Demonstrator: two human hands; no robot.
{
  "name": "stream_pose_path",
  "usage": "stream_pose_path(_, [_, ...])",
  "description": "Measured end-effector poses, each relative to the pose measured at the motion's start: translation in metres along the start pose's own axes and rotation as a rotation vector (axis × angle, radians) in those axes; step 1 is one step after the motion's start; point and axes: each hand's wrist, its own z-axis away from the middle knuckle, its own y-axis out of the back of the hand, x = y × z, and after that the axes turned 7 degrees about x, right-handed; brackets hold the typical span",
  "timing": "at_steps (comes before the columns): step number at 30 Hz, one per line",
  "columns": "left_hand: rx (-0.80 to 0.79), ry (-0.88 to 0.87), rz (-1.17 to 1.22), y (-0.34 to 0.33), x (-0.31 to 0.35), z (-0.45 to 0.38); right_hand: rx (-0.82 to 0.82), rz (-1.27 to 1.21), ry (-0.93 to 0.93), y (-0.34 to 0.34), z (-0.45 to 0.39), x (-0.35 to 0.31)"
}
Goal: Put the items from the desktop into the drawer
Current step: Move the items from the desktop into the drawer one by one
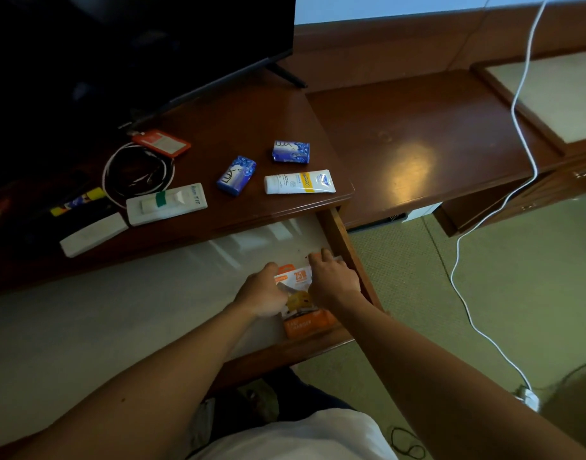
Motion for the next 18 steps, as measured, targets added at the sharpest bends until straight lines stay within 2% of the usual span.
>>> stream_pose_path(4, [0.086,0.042,0.039,0.030,0.010,-0.012,0.119,-0.145,0.086,0.025,-0.016,-0.013])
stream_pose_path(8, [0.239,-0.022,0.092,0.066,0.026,-0.026,0.304,-0.276,0.123,0.061,-0.040,-0.031])
stream_pose_path(11, [0.381,-0.074,0.092,0.094,0.043,-0.038,0.424,-0.286,0.148,0.090,-0.062,-0.042])
stream_pose_path(15, [0.541,-0.118,-0.002,0.127,0.059,-0.058,0.481,-0.338,0.151,0.121,-0.100,-0.051])
stream_pose_path(18, [0.584,-0.138,-0.142,0.144,0.065,-0.078,0.474,-0.307,0.168,0.136,-0.127,-0.055])
